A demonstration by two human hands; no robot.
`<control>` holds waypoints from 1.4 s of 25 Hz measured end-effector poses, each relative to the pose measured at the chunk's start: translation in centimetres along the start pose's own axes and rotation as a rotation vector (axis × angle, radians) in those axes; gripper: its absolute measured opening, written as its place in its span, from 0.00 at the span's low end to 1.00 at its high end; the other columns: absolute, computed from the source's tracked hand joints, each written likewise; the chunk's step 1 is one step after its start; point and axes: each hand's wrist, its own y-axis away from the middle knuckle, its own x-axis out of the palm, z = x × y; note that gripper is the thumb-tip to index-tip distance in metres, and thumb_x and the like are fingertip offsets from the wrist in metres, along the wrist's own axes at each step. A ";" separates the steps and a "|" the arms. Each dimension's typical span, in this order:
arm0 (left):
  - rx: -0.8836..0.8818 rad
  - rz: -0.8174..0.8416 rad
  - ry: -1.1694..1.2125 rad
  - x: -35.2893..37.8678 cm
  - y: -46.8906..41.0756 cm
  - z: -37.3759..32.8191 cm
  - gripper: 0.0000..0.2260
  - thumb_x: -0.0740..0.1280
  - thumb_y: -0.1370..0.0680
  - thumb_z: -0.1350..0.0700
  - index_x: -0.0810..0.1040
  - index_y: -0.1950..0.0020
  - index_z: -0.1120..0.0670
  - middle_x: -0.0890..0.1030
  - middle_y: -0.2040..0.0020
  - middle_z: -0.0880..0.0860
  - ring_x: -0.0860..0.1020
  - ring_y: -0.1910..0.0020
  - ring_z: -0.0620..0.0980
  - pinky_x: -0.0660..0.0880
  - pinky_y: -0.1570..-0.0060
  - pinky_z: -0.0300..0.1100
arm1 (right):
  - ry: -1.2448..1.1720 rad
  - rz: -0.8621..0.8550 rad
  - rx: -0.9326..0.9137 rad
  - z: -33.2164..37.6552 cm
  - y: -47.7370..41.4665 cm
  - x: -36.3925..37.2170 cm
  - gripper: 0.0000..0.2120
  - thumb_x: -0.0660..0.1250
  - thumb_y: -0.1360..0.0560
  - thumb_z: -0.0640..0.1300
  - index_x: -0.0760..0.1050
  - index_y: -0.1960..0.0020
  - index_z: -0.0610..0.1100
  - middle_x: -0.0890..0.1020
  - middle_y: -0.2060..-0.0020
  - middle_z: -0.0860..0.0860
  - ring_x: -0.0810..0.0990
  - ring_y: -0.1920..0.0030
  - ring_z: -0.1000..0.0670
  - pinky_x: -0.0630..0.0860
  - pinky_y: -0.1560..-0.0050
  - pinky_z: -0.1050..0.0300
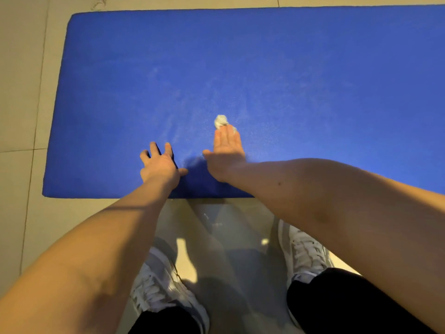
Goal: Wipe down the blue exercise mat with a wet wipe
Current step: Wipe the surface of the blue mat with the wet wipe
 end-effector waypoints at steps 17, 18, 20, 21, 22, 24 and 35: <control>0.051 -0.023 0.004 0.0 0.5 1.2 0.41 0.69 0.24 0.35 0.51 0.18 0.42 0.47 0.19 0.48 0.50 0.22 0.56 0.68 0.56 0.49 | 0.091 -0.044 -0.005 1.7 1.6 1.6 0.36 0.59 0.21 0.55 0.53 0.23 0.34 0.53 0.21 0.42 0.47 0.20 0.42 0.45 0.22 0.44; 0.076 -0.025 0.018 0.1 0.6 1.7 0.40 0.69 0.24 0.35 0.52 0.19 0.42 0.47 0.19 0.48 0.49 0.22 0.55 0.69 0.54 0.50 | 0.084 -0.021 -0.075 2.8 1.9 2.0 0.36 0.59 0.20 0.54 0.51 0.22 0.34 0.51 0.21 0.43 0.45 0.20 0.43 0.44 0.21 0.45; 0.130 -0.036 0.047 0.3 0.9 2.8 0.39 0.69 0.25 0.34 0.56 0.20 0.44 0.50 0.19 0.48 0.49 0.21 0.53 0.70 0.50 0.52 | 0.079 0.022 -0.272 4.3 2.7 2.5 0.36 0.61 0.20 0.52 0.50 0.21 0.35 0.51 0.20 0.44 0.45 0.20 0.45 0.44 0.21 0.48; 0.142 -0.045 0.057 0.4 1.0 3.4 0.38 0.70 0.25 0.34 0.58 0.21 0.45 0.52 0.20 0.48 0.50 0.22 0.53 0.70 0.49 0.52 | 0.083 0.042 -0.341 4.5 2.9 2.5 0.36 0.61 0.21 0.52 0.51 0.21 0.36 0.52 0.20 0.44 0.46 0.20 0.46 0.44 0.21 0.49; 0.135 -0.054 0.060 0.7 1.3 3.9 0.36 0.70 0.25 0.36 0.61 0.23 0.46 0.54 0.21 0.48 0.51 0.23 0.53 0.70 0.50 0.51 | 0.099 0.047 -0.389 4.3 3.0 2.5 0.36 0.61 0.21 0.53 0.52 0.21 0.37 0.53 0.20 0.45 0.47 0.20 0.46 0.46 0.21 0.49; 0.082 -0.061 0.059 1.1 1.9 4.2 0.32 0.70 0.24 0.38 0.63 0.25 0.47 0.58 0.23 0.50 0.52 0.24 0.55 0.72 0.51 0.52 | 0.167 0.039 -0.399 3.1 3.2 1.9 0.37 0.61 0.22 0.55 0.53 0.21 0.38 0.54 0.20 0.46 0.49 0.20 0.46 0.48 0.21 0.48; 0.072 0.019 0.071 1.8 2.7 4.8 0.34 0.71 0.22 0.43 0.58 0.21 0.47 0.49 0.20 0.49 0.48 0.22 0.57 0.69 0.59 0.49 | 0.120 0.020 0.028 1.9 5.2 2.5 0.41 0.57 0.21 0.60 0.47 0.21 0.34 0.46 0.20 0.42 0.40 0.20 0.43 0.42 0.22 0.44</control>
